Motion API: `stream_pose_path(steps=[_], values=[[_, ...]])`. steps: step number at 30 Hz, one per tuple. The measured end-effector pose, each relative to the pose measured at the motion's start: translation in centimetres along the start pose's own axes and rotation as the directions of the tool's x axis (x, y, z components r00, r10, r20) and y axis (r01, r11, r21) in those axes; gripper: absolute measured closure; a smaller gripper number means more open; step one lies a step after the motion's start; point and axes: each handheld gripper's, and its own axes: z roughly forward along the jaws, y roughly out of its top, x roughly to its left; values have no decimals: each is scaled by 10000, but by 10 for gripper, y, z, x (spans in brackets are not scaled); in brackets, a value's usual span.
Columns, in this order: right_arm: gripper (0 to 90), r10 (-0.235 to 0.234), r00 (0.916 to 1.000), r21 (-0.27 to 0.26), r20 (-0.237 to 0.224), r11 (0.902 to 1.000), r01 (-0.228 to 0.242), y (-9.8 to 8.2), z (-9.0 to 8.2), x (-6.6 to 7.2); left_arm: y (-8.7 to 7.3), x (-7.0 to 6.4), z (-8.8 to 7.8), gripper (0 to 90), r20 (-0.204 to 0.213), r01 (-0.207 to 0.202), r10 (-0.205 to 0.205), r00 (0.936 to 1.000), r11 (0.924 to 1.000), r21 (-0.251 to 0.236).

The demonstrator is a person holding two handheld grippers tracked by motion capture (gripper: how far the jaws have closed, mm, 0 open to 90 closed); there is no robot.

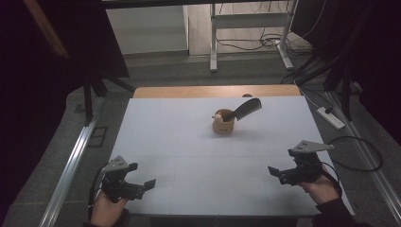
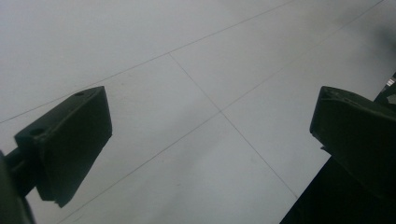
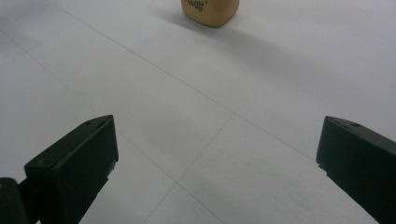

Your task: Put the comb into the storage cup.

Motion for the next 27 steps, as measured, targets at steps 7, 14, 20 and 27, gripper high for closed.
stream_pose_path(steps=[7,14,20,27], values=[[0,52,9998,154,200,9999,-55,-8,-7,-4,0,0,0,0,5,14,-14,10000,10000,-2],[0,7,9987,328,505,9995,-24,-16,-14,-7,0,0,0,0,13,17,-17,10000,10000,-10],[0,174,9974,293,698,9994,-194,-22,-20,-8,0,0,0,0,17,24,-24,10000,10000,-19],[0,247,9955,347,917,9990,-280,-29,-25,-7,0,1,0,0,32,34,-34,10000,10000,-44]])
